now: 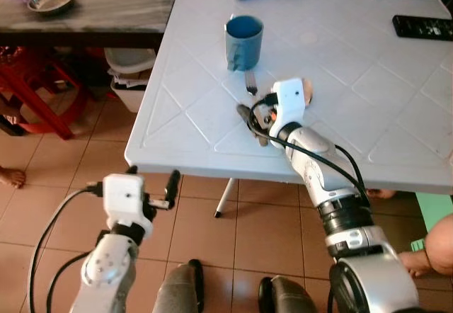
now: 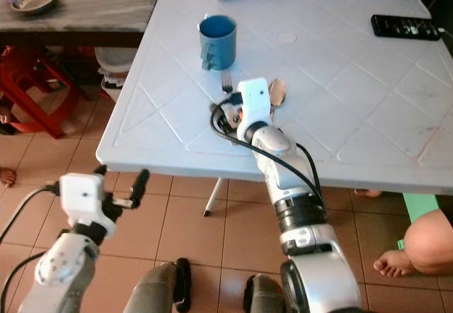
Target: Setting the table
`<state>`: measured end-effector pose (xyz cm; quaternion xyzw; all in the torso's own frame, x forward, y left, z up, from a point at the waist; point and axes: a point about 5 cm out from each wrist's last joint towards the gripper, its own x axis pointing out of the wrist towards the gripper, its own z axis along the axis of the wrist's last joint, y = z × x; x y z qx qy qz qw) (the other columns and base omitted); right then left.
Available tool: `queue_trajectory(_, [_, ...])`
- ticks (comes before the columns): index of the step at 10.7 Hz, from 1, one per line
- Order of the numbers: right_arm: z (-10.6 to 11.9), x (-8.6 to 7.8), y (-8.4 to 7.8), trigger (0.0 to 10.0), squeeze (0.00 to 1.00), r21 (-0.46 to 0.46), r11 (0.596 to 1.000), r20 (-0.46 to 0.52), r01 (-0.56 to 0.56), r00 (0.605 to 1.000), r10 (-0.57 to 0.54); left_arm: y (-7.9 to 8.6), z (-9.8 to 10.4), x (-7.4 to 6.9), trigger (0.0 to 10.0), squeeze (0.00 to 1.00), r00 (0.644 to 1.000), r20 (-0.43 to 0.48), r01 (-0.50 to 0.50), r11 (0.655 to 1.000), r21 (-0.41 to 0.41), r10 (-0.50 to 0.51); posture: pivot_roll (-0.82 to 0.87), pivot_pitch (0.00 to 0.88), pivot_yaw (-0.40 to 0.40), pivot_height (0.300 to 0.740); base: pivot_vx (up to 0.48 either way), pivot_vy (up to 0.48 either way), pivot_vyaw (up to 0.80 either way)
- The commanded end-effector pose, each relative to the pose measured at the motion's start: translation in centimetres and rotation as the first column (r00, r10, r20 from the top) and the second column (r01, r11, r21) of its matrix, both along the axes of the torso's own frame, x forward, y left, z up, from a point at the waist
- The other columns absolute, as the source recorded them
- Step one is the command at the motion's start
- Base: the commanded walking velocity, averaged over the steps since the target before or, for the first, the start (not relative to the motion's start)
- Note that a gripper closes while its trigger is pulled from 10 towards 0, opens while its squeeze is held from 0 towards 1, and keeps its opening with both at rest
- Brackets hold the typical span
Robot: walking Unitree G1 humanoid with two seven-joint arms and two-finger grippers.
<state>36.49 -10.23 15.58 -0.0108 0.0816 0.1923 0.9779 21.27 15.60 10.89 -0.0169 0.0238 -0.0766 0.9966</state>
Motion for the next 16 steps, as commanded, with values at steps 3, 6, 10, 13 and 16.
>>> queue_trajectory(3, [0.1, 0.9, 0.3, 10.0, 0.0, -0.017, 1.0, 0.005, -0.017, 1.0, 0.017, 0.2, 0.8, -0.4, 10.0, 0.0, 0.997, 0.033, 0.067, 0.998, 0.012, -0.067, 0.17, 0.181, 0.019, 0.74, 0.0, 0.0, 0.0])
queue_trajectory(6, [1.2, 2.0, 1.1, 10.0, 0.0, -0.023, 0.999, 0.034, -0.029, 0.999, 0.03, 1.6, 0.7, -0.9, 10.0, 0.0, 0.998, 0.014, 0.066, 0.997, 0.046, -0.067, 0.17, 0.198, 0.023, 0.74, 0.0, 0.0, 0.0])
queue_trajectory(10, [0.2, 2.1, 1.6, 10.0, 0.0, -0.043, 0.999, -0.041, 0.032, 0.999, -0.033, 2.5, 0.5, -1.9, 10.0, 0.0, 0.997, -0.02, 0.081, 0.995, 0.065, -0.08, 0.18, 0.226, 0.022, 0.74, 0.0, 0.0, 0.0])
queue_trajectory(13, [-0.6, 2.2, -0.1, 10.0, 0.0, -0.059, 0.988, -0.07, 0.143, 0.987, -0.147, 2.4, 0.6, -1.8, 10.0, 0.0, 0.996, -0.019, 0.09, 0.994, 0.064, -0.089, 0.18, 0.226, 0.026, 0.74, 0.0, 0.0, 0.0])
queue_trajectory(16, [-2.3, 2.2, -1.4, 0.0, 0.0, -0.107, 0.978, -0.16, 0.178, 0.968, -0.194, 1.8, 0.6, -1.8, 10.0, 0.0, 0.996, -0.018, 0.089, 0.995, 0.039, -0.088, 0.18, 0.227, 0.024, 0.74, 0.0, 0.0, 0.0])
